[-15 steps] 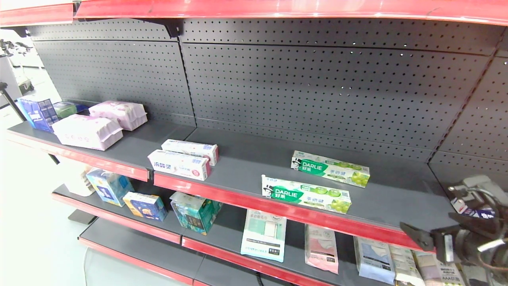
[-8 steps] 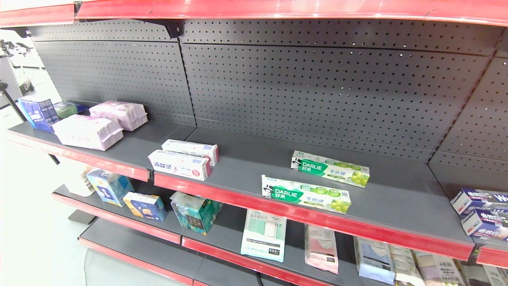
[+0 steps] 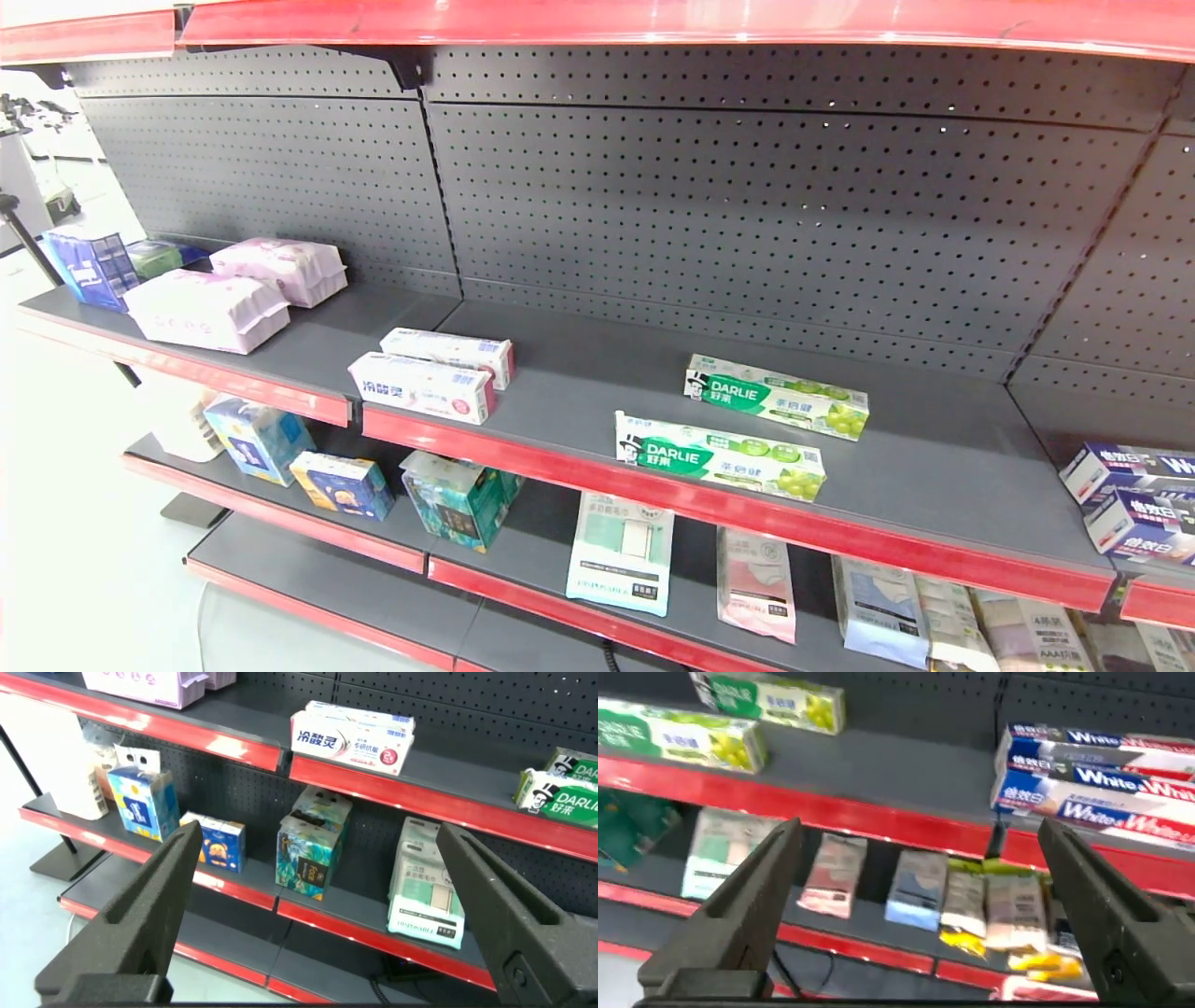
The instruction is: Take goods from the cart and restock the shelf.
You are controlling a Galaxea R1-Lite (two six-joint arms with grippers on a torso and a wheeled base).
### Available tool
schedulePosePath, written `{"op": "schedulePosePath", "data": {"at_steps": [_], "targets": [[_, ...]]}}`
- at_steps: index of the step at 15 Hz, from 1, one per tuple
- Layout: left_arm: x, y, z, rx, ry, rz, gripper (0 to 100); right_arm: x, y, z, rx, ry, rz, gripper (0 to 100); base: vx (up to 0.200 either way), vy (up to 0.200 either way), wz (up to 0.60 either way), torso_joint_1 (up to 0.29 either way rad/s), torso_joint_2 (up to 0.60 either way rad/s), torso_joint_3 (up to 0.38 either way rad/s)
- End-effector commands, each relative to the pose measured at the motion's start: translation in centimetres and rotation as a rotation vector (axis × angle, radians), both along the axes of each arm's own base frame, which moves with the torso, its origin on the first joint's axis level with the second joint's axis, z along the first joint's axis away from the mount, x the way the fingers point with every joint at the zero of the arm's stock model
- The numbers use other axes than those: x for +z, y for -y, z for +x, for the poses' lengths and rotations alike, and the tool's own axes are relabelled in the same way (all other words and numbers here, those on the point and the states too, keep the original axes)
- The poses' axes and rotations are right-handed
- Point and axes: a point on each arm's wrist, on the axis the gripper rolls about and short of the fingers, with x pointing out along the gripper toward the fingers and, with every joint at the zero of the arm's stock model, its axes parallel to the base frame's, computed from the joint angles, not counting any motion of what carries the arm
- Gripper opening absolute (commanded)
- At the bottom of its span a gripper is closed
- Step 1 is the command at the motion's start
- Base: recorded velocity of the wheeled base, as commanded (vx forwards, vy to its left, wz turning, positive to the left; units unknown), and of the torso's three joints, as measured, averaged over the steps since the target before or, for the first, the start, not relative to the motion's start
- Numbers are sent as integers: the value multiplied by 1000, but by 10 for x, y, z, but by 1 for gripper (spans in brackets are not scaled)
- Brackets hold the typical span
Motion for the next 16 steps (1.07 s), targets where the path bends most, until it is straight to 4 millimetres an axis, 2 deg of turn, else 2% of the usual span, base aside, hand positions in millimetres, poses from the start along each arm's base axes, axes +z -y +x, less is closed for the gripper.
{"op": "schedulePosePath", "data": {"at_steps": [1,2,4,5,8,9,12,13,15,16], "targets": [[0,0,0,1,0,-1,100,-1,-1,-1,73,19,4,100,0,0,0,0,0,0],[0,0,0,1,0,-1,100,-1,-3,-2,131,19,8,100,0,0,0,0,0,0],[0,0,0,-7,-1,10,100,-2,-2,-2,113,13,12,100,0,0,0,0,0,0],[0,0,0,-13,-2,15,100,-1,-1,-2,50,12,9,100,0,0,0,0,0,0],[0,0,0,-13,-1,13,100,-1,-1,1,14,-27,2,100,0,0,0,0,0,0],[0,0,0,-13,-1,13,100,0,-1,2,-96,-40,-21,100,0,0,0,0,0,0],[0,0,0,-11,-1,13,100,-1,-3,-6,-177,48,-24,100,0,0,0,0,0,0],[0,0,0,-11,-1,13,100,-3,-4,-10,-70,104,18,100,0,0,0,0,0,0],[0,0,0,-11,-1,13,100,-7,-9,-9,154,102,25,100,0,0,0,0,0,0],[0,0,0,-11,-1,12,100,-11,-9,-8,166,84,2,100,0,0,0,0,0,0]]}}
